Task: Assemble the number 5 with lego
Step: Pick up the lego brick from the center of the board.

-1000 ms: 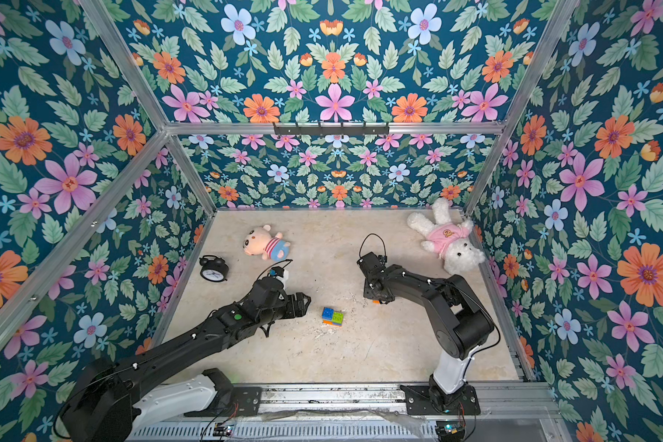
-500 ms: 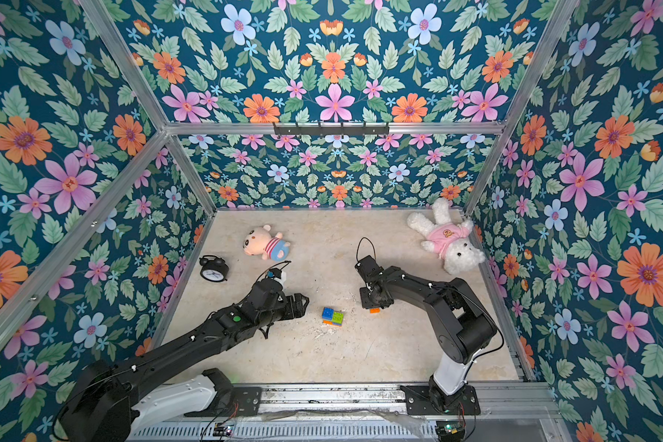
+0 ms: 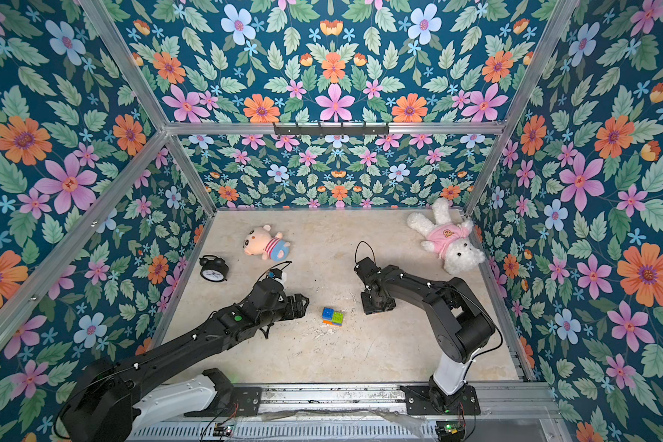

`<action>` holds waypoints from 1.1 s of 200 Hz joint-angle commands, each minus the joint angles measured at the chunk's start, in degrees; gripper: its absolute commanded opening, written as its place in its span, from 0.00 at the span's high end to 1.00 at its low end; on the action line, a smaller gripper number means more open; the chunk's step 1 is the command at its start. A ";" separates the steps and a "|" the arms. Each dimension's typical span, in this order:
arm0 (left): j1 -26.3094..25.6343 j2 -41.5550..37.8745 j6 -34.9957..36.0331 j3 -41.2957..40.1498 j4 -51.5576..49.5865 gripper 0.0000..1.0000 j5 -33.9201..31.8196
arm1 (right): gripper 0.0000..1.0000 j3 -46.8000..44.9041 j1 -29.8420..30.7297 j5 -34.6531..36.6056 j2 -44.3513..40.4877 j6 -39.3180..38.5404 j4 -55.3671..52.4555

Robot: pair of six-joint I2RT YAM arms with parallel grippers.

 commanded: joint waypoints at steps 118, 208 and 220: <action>0.09 -0.30 -0.18 -1.04 0.27 0.12 -0.71 | 0.56 0.59 0.41 2.13 1.60 -0.59 1.64; 0.17 -1.05 -0.47 -1.63 0.28 0.12 -0.60 | 0.67 0.71 0.42 3.41 0.74 1.02 2.14; 0.17 -1.37 -0.64 -1.93 0.33 0.12 -0.69 | 0.69 0.96 0.41 3.41 -0.39 0.48 1.52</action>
